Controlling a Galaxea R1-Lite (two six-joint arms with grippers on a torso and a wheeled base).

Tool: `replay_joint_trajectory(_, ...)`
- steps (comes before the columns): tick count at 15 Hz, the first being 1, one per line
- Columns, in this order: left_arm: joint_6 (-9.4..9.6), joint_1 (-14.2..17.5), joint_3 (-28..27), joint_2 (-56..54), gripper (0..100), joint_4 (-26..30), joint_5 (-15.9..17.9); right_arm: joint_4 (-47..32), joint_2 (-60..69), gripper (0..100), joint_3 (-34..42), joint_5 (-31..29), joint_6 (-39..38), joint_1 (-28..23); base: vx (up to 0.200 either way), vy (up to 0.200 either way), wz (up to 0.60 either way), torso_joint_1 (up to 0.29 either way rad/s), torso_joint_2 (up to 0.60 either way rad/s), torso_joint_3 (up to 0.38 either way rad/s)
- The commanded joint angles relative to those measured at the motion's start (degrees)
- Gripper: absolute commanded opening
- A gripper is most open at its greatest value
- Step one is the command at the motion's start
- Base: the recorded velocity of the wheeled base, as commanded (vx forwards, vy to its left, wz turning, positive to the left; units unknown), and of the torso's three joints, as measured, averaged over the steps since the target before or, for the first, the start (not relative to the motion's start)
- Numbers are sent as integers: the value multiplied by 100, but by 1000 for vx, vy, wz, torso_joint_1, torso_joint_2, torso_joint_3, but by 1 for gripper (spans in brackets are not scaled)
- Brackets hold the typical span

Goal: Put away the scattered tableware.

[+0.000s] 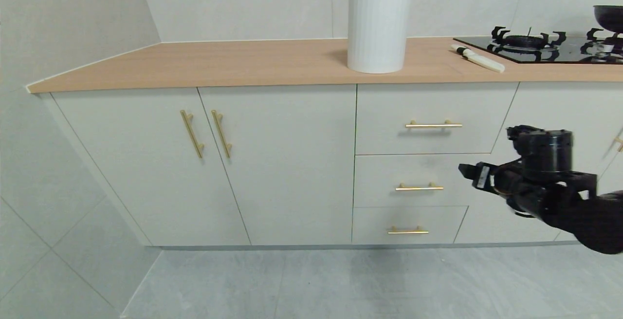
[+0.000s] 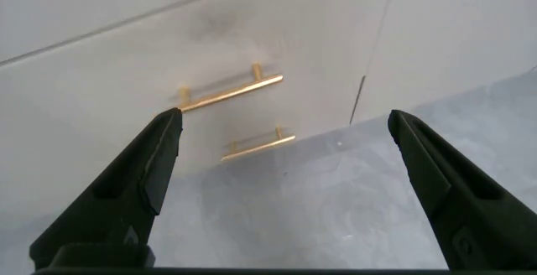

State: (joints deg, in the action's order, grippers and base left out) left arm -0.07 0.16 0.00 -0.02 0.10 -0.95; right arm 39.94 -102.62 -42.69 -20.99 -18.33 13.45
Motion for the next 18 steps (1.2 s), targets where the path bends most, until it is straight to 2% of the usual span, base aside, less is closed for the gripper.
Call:
replay_joint_trajectory(1, -1, 2, 0, 2, 100, -1, -2, -39, 3090, 100, 1940, -89, 357, 273, 0, 0, 0, 0, 0, 0)
replay_joint_trajectory(2, -10, 2, 0, 2, 100, -1, -2, -56, 3363, 100, 2072, -89, 383, 281, 0, 0, 0, 0, 0, 0)
replay_joint_trajectory(4, -1, 2, 0, 2, 100, -1, -2, -425, 4989, 100, 2643, -318, 1034, 255, 0, 0, 0, 0, 0, 0)
replay_joint_trajectory(6, -1, 2, 0, 2, 100, -1, -2, -1480, 6395, 100, 2687, -625, 1535, 255, 0, 0, 0, 0, 0, 0)
replay_joint_trajectory(7, -10, 2, 0, 2, 100, -1, -2, -1726, 6676, 100, 2678, -669, 1605, 220, 0, 0, 0, 0, 0, 0)
replay_joint_trajectory(8, -1, 2, 0, 2, 100, -1, -2, -2403, 7397, 100, 2722, -669, 1728, -395, 0, 0, 0, 0, 0, 0)
replay_joint_trajectory(9, -1, 2, 0, 2, 100, -1, -2, -2737, 7898, 100, 2749, -608, 1833, -817, 0, 0, 0, 0, 0, 0)
replay_joint_trajectory(11, -1, 2, 0, 2, 100, -1, -2, -3589, 9076, 100, 2731, -265, 2141, -1107, 0, 0, 0, 0, 0, 0)
replay_joint_trajectory(14, -1, 2, 0, 2, 100, -1, -2, -4345, 9981, 100, 2740, -239, 2370, -1389, 0, 0, 0, 0, 0, 0)
replay_joint_trajectory(17, -1, 2, 0, 2, 100, -1, -2, -4486, 10262, 100, 3100, -177, 2326, -1353, 0, 0, 0, 0, 0, 0)
replay_joint_trajectory(18, -1, 2, 0, 2, 100, -1, -2, -4468, 10262, 100, 3346, 130, 2255, -1353, 0, 0, 0, 0, 0, 0)
